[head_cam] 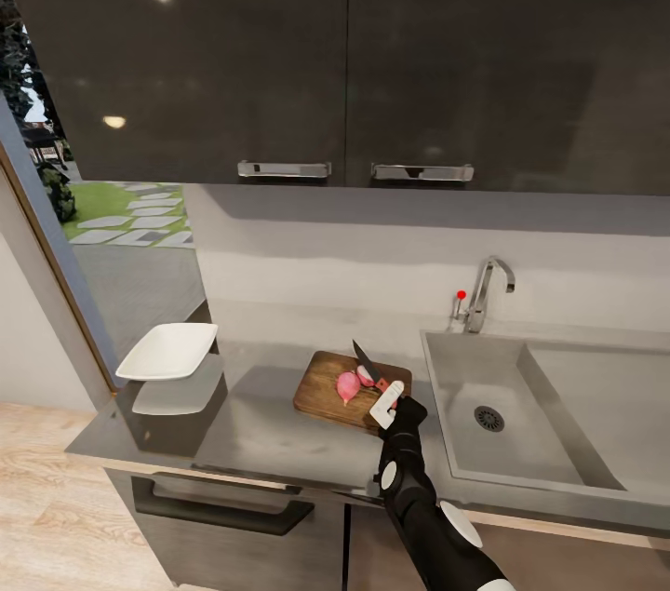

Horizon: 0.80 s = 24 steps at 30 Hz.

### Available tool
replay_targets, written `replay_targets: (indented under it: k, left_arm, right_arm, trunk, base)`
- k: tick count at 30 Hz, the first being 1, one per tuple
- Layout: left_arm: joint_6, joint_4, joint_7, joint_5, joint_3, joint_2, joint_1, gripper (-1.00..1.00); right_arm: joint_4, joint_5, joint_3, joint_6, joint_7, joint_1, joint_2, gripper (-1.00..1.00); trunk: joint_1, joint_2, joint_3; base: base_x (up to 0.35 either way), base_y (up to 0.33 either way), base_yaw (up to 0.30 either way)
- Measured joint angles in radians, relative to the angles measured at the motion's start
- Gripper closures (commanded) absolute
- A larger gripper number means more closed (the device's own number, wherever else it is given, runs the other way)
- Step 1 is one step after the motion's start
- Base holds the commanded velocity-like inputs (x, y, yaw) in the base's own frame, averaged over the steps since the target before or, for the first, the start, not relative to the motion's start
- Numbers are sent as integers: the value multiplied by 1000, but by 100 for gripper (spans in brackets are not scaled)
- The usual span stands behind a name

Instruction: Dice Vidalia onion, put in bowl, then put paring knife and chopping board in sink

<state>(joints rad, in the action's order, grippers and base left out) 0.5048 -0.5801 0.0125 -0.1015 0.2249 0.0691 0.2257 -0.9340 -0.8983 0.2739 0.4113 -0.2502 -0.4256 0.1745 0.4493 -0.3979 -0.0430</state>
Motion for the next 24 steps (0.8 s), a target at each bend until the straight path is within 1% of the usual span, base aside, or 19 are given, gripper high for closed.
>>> replay_targets:
  k: [8, 14, 20, 24]
  left_arm:
    - [0, 0, 0, 0, 0, 0, 0, -100]
    - [0, 0, 0, 0, 0, 0, 0, -100]
    - [0, 0, 0, 0, 0, 0, 0, -100]
    - [0, 0, 0, 0, 0, 0, 0, -100]
  right_arm:
    - [1, 0, 0, 0, 0, 0, 0, 100]
    - [21, -1, 2, 0, 0, 0, 0, 100]
    - [25, -4, 14, 0, 0, 0, 0, 100]
    - [23, -6, 14, 0, 0, 0, 0, 100]
  trunk:
    - [0, 0, 0]
    - [0, 0, 0]
    - [0, 0, 0]
    - [0, 0, 0]
  base:
    - [0, 0, 0]
    - [0, 0, 0]
    - [0, 0, 0]
    - [0, 0, 0]
